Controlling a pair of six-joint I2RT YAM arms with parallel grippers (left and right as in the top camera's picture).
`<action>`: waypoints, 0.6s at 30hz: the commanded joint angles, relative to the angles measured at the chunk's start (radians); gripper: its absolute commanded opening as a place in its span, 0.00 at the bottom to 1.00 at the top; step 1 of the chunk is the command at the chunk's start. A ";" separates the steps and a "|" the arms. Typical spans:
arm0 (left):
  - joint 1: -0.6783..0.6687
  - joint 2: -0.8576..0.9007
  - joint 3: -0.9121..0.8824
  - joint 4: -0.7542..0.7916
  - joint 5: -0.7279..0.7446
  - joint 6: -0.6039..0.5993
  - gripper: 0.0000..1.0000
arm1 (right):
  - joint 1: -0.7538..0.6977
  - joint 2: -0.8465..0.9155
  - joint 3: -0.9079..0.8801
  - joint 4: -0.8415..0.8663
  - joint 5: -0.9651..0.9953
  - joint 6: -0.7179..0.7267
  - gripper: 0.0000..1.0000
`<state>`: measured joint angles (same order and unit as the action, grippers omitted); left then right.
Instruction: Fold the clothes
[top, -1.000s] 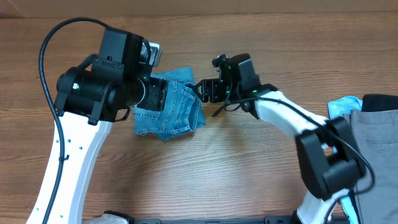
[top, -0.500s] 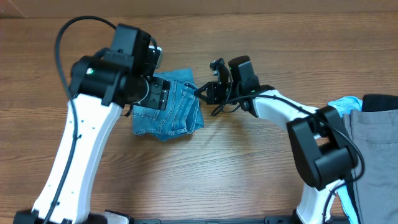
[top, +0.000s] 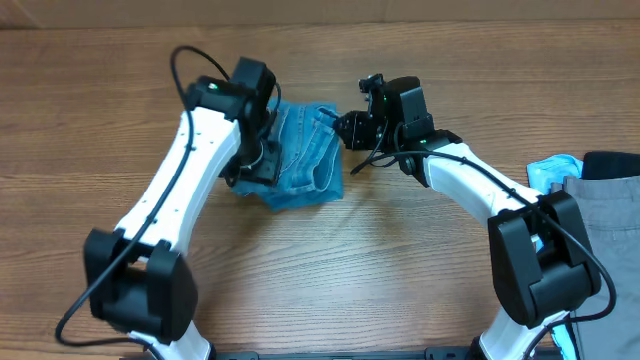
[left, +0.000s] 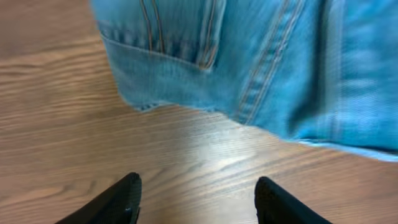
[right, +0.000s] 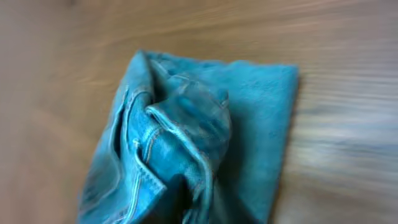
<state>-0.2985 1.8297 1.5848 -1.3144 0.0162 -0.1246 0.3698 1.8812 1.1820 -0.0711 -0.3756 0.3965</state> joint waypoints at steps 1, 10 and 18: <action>0.004 0.039 -0.076 0.053 0.015 -0.011 0.62 | -0.006 0.021 0.010 -0.023 0.118 0.000 0.60; 0.005 0.047 -0.234 0.241 0.018 -0.010 0.64 | -0.048 -0.015 0.011 -0.219 -0.386 -0.048 0.44; 0.005 0.047 -0.266 0.290 0.017 -0.010 0.65 | 0.073 -0.015 0.010 -0.386 -0.403 -0.113 0.39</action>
<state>-0.2985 1.8687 1.3254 -1.0317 0.0254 -0.1246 0.3862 1.8851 1.1820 -0.4282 -0.7650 0.3260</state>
